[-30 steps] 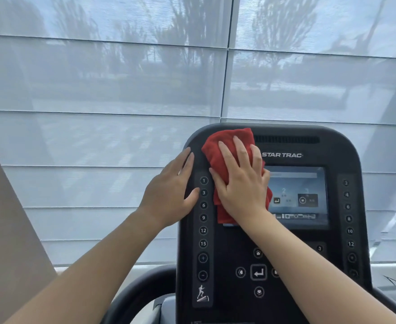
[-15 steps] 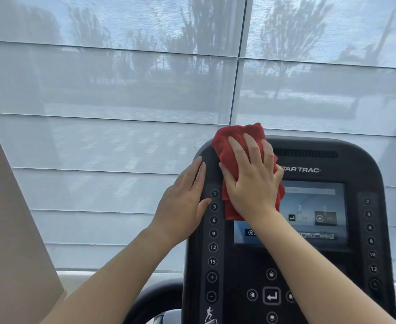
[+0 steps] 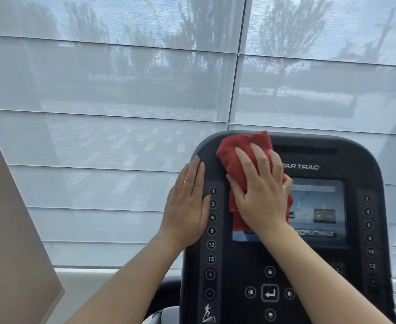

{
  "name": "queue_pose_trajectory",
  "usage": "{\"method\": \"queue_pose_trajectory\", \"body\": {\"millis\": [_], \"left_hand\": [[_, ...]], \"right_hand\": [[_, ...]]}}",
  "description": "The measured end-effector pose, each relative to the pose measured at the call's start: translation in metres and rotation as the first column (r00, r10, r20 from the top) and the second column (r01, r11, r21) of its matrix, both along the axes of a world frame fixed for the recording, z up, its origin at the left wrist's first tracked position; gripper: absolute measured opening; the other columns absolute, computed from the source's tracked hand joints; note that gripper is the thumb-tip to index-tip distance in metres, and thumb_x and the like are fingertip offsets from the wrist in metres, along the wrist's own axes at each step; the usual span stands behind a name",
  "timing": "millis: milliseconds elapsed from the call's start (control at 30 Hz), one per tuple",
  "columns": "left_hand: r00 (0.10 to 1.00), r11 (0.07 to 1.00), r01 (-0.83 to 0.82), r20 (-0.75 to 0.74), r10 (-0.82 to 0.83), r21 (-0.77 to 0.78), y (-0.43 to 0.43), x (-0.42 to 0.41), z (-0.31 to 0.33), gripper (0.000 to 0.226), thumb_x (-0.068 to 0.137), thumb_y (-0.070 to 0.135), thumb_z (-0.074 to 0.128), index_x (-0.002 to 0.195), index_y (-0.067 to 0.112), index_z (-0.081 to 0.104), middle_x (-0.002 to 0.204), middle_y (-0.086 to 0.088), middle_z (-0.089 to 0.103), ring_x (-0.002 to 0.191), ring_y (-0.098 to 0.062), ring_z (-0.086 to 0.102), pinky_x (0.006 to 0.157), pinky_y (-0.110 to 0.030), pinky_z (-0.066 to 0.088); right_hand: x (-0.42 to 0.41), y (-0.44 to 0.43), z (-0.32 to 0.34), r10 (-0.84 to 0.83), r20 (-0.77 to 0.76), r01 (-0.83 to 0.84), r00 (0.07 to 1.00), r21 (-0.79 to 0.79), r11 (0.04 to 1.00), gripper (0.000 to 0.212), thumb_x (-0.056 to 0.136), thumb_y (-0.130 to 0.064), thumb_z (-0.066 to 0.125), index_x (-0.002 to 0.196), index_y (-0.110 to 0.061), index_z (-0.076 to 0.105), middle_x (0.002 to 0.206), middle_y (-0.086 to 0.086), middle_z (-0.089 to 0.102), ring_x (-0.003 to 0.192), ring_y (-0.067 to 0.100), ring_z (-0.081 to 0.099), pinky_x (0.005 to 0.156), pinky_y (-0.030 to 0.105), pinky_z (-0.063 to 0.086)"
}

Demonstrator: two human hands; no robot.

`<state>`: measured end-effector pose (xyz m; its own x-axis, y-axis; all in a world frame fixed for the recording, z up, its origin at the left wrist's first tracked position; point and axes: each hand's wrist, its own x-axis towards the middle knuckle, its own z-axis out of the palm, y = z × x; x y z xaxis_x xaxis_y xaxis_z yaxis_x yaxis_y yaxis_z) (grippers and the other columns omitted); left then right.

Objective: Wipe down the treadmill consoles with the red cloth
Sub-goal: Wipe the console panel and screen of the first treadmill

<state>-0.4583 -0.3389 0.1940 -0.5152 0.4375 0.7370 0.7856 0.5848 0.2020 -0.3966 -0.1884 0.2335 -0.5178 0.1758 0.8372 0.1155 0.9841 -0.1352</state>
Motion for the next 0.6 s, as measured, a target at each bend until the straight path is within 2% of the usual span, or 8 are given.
{"method": "queue_pose_trajectory", "body": {"millis": [133,300,467,600], "left_hand": [[1.0,1.0,0.011,-0.003,-0.011,-0.006,-0.001,-0.002,-0.001,0.061,0.094,0.03,0.03,0.148,0.009,0.012,0.157,-0.004,0.004,0.143,-0.021,0.008,0.113,-0.031,0.015],[1.0,1.0,0.003,0.0,-0.003,-0.008,-0.002,-0.001,-0.001,0.061,0.094,0.031,0.03,0.148,0.009,0.012,0.157,-0.004,0.005,0.143,-0.021,0.009,0.113,-0.031,0.014],[0.999,0.995,-0.044,-0.025,0.042,-0.09,-0.004,-0.001,0.016,0.063,0.089,0.035,0.035,0.144,0.009,0.023,0.149,-0.012,0.02,0.136,-0.031,0.026,0.106,-0.042,0.033],[0.994,0.974,-0.065,-0.099,0.044,-0.215,0.01,-0.004,0.047,0.062,0.088,0.041,0.032,0.14,0.007,0.033,0.147,-0.014,0.028,0.135,-0.029,0.025,0.101,-0.045,0.038]], "right_hand": [[0.002,0.008,0.001,-0.002,-0.001,0.002,1.0,0.021,1.0,0.047,0.088,-0.05,0.048,0.132,-0.033,0.045,0.143,-0.003,0.04,0.13,0.027,0.03,0.085,0.053,0.036],[-0.009,0.011,0.021,0.006,0.009,-0.005,1.0,-0.014,1.0,0.048,0.089,-0.047,0.049,0.134,-0.032,0.043,0.144,-0.001,0.039,0.131,0.027,0.026,0.087,0.057,0.036],[0.012,0.023,-0.001,-0.021,0.046,0.021,0.999,-0.005,1.0,0.049,0.088,-0.049,0.041,0.134,-0.033,0.041,0.144,-0.002,0.038,0.13,0.028,0.028,0.084,0.056,0.036],[0.009,0.04,0.024,-0.036,0.044,0.041,0.998,-0.115,0.993,0.047,0.092,-0.046,0.045,0.136,-0.032,0.041,0.146,-0.001,0.035,0.133,0.028,0.022,0.092,0.062,0.03]]}}
